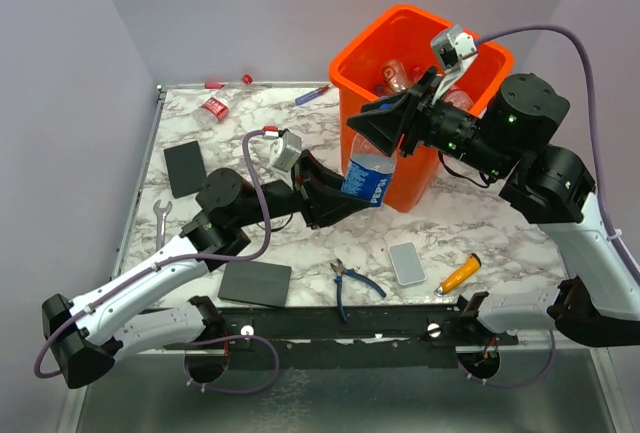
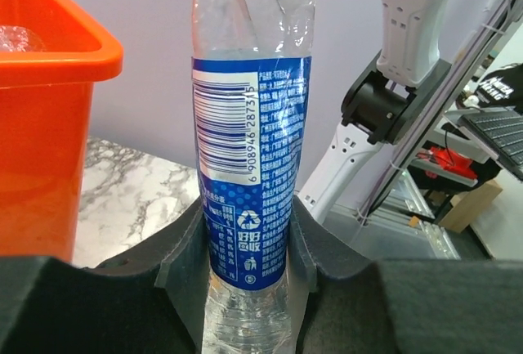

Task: Put the plastic bottles in the bin
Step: Place the plastic bottle in the trash bin.

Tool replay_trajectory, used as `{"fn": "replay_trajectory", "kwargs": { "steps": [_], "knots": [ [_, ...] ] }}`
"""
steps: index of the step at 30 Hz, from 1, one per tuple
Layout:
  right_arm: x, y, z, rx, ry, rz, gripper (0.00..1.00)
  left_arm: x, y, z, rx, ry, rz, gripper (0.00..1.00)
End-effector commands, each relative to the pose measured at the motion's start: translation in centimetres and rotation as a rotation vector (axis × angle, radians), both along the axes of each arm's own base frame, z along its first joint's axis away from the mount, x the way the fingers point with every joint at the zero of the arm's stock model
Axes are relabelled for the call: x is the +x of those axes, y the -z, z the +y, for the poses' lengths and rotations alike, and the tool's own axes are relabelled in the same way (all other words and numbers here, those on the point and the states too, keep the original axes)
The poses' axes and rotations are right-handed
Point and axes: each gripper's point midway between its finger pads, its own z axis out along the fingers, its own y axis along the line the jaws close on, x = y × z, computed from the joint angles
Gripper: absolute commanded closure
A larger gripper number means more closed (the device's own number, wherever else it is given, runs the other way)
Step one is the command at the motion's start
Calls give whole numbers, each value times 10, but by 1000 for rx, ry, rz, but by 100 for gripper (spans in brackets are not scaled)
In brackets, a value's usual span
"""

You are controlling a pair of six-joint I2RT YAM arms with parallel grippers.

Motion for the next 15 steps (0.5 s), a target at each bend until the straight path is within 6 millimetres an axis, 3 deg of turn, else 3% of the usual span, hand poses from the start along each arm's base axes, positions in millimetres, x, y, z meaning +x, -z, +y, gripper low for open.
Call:
{"fn": "replay_trajectory", "kwargs": {
  "steps": [1,2,3,8,13,15],
  "knots": [
    [-1,-11,-15,50,52,-2,98,0,-16,7,-37,-33,-55,39],
    [-1,-12,-17,54,57,-7,99,2,-16,9,-41,-48,-57,14],
    [2,-14,-21,62,87,-13,100,4,-16,12,-45,-69,-58,3],
    [19,-52,-62,160,297,-137,100,19,-13,43,-89,-268,-86,1],
    [29,-124,-138,371,636,-379,100,43,-2,102,-126,-584,-91,1],
    [33,-143,-169,408,813,-486,100,48,2,124,-130,-683,-82,1]
  ]
}}
